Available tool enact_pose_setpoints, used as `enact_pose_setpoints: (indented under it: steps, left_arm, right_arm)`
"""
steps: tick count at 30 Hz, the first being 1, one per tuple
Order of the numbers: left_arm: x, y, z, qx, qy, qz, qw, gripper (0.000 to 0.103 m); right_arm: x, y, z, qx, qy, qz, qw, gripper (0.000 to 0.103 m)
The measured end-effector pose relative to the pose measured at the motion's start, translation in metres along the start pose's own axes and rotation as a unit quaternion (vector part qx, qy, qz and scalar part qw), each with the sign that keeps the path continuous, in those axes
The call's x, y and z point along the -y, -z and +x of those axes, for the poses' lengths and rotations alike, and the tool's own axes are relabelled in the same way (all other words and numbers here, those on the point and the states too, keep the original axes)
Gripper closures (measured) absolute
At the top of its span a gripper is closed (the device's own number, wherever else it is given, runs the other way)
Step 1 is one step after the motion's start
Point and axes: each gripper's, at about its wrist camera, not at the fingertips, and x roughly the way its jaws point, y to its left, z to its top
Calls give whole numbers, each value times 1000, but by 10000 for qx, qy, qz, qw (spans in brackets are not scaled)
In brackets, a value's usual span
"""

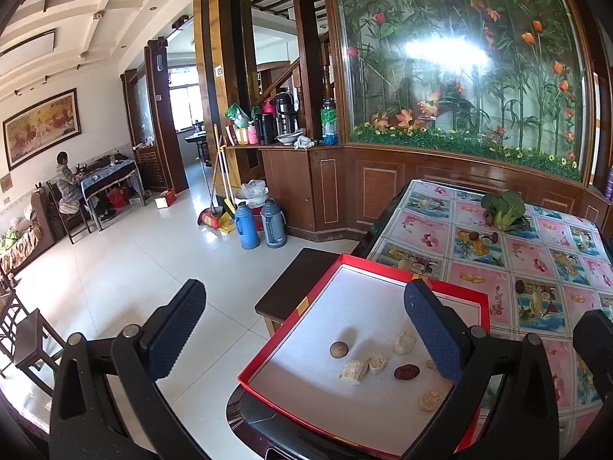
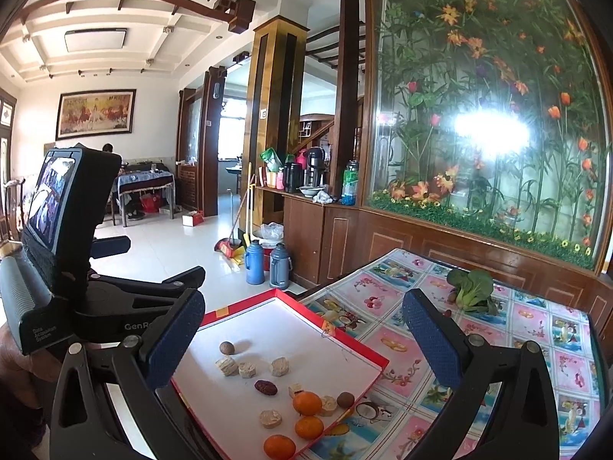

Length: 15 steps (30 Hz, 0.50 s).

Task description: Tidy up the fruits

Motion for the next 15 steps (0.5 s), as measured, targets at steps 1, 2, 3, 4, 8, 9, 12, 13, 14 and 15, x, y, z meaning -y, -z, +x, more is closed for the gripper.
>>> enact_pose_setpoints:
  steps: [1, 2, 3, 4, 8, 9, 12, 13, 14, 15]
  left_arm:
    - [-3, 0, 2, 1, 1, -11, 10000, 0]
    - [-4, 0, 3, 6, 8, -19, 10000, 0]
    - [-8, 0, 5, 12, 30, -31, 10000, 0]
    - [-9, 0, 7, 9, 45, -28, 10000, 0]
    - [-17, -1, 11, 4, 138, 17, 9999, 0]
    - [-19, -2, 12, 13, 161, 41, 9999, 0]
    - [-23, -4, 12, 33, 206, 55, 9998, 0]
    - [-23, -4, 13, 24, 224, 70, 9997, 0]
    - [-23, -4, 13, 13, 243, 87, 9997, 0]
    - [-21, -4, 13, 8, 253, 115, 9996, 0]
  right_arm:
    - [-2, -1, 1, 3, 31, -24, 10000, 0]
    - [-4, -2, 2, 4, 57, -47, 10000, 0]
    - [-6, -3, 3, 4, 86, -63, 9999, 0]
    - [-7, -4, 4, 10, 133, -77, 9999, 0]
    - [-10, -5, 9, 26, 236, -30, 9997, 0]
    - [-11, -5, 11, 21, 253, -9, 9997, 0]
    - [-13, -5, 15, -2, 276, 51, 9996, 0]
    - [-12, -5, 16, -8, 278, 74, 9996, 0]
    - [-12, -4, 16, -10, 279, 112, 9995, 0]
    - [-11, -4, 17, -13, 277, 151, 9995, 0]
